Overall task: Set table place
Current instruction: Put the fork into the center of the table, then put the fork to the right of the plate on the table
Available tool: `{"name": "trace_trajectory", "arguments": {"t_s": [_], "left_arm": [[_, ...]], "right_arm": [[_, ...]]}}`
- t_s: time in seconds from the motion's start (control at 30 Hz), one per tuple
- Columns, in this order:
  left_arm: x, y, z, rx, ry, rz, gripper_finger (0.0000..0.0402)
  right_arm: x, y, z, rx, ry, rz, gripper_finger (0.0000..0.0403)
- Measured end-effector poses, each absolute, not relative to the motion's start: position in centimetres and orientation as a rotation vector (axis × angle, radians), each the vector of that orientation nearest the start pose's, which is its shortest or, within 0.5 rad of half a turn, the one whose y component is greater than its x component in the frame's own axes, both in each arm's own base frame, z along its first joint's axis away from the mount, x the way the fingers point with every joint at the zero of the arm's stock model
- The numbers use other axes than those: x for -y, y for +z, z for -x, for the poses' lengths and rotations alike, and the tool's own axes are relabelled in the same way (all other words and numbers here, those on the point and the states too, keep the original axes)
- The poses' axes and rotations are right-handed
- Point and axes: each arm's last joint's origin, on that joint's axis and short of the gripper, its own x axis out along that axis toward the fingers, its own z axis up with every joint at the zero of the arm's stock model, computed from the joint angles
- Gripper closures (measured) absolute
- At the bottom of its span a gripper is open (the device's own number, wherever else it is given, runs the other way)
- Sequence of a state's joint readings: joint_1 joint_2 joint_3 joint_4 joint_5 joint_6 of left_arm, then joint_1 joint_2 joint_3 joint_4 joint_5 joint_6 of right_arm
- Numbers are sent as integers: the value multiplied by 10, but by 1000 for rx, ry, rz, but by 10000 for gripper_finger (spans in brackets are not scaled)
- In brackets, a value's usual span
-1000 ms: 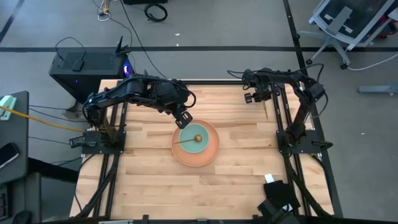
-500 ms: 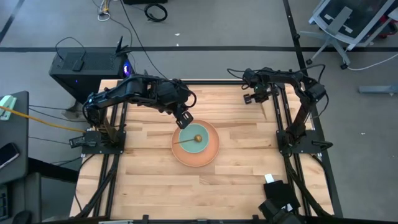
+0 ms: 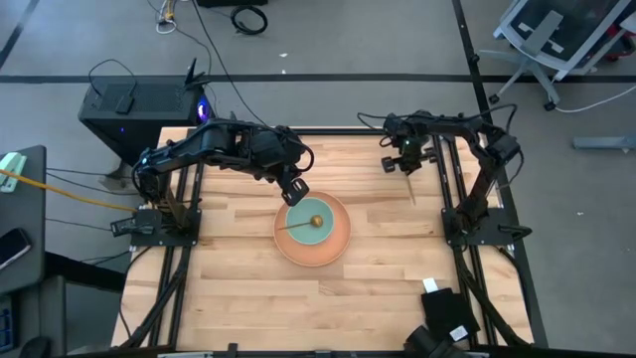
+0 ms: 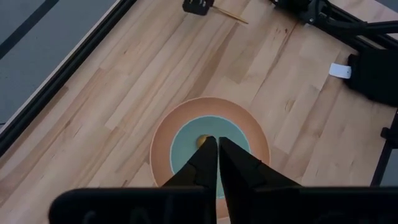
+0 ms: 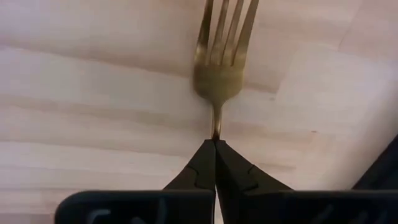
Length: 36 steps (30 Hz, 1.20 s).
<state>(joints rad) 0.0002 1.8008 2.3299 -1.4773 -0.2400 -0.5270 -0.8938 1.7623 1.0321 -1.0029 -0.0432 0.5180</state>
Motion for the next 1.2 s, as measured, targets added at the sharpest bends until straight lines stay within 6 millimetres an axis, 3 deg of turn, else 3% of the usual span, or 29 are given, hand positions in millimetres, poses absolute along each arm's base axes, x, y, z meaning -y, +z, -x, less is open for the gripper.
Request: {"name": "trace_trajectory", "arguments": {"t_s": [0.23,0.47,0.8,1.07,1.2], "left_arm": [[-7,458,-317,-858,463,372,396],[-7,459,-318,-844,461,377,377],[-7,459,-318,-842,463,382,394],[-7,459,-319,-833,462,387,376],[-7,460,-320,-826,461,388,390]], "right_arm": [[211,157,-178,-1385,-1094,-1166,389],[210,180,-169,-1285,-1103,-1147,337],[206,154,-168,-1337,-1071,-1193,294],[200,141,-168,-1300,-1036,-1184,303],[199,141,-169,-1303,-1037,-1177,337]]}}
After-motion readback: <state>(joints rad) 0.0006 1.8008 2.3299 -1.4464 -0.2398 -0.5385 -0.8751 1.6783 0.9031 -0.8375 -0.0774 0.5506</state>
